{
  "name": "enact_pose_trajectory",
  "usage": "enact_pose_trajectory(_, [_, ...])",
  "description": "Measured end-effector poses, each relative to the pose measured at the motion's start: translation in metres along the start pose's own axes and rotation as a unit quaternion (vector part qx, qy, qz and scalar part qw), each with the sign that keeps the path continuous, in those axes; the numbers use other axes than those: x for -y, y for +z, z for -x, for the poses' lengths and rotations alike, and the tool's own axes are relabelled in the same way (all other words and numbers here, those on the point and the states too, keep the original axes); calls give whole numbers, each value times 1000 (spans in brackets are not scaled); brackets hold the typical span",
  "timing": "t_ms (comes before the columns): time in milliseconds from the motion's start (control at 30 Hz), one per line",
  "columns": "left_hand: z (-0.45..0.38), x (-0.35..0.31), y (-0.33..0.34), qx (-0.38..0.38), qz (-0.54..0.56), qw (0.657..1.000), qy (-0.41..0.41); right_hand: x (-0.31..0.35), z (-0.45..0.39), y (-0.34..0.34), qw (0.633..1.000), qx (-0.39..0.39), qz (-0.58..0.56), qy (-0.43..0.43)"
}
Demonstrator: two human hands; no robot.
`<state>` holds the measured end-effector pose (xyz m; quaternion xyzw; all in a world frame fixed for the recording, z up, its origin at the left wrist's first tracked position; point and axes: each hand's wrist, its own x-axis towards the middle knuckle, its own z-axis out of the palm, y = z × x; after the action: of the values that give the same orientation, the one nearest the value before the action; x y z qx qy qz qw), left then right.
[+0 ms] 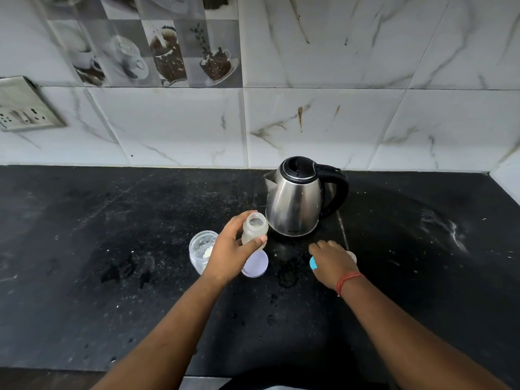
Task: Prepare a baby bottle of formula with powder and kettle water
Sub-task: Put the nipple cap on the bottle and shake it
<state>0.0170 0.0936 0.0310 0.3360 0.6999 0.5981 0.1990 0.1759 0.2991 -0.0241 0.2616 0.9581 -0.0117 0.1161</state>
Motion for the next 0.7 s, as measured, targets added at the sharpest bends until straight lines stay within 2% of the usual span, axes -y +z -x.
enact_pose_trajectory(167, [6, 5, 0, 3, -3, 1000, 4, 4, 9, -6, 999, -43, -23, 1])
enact_pose_trajectory(333, [11, 11, 2, 4, -10, 1000, 4, 14, 17, -16, 992, -55, -113, -1])
enact_pose_trajectory(433, [13, 13, 4, 7, -16, 1000, -5, 21, 20, -31, 971, -77, -227, 3])
enact_pose_trajectory(567, [14, 12, 6, 23, -38, 999, -9, 32, 20, -67, 926, -142, -349, -35])
enact_pose_trajectory(700, [14, 6, 11, 39, -49, 998, -7, 43, 24, -117, 890, -195, -400, -98])
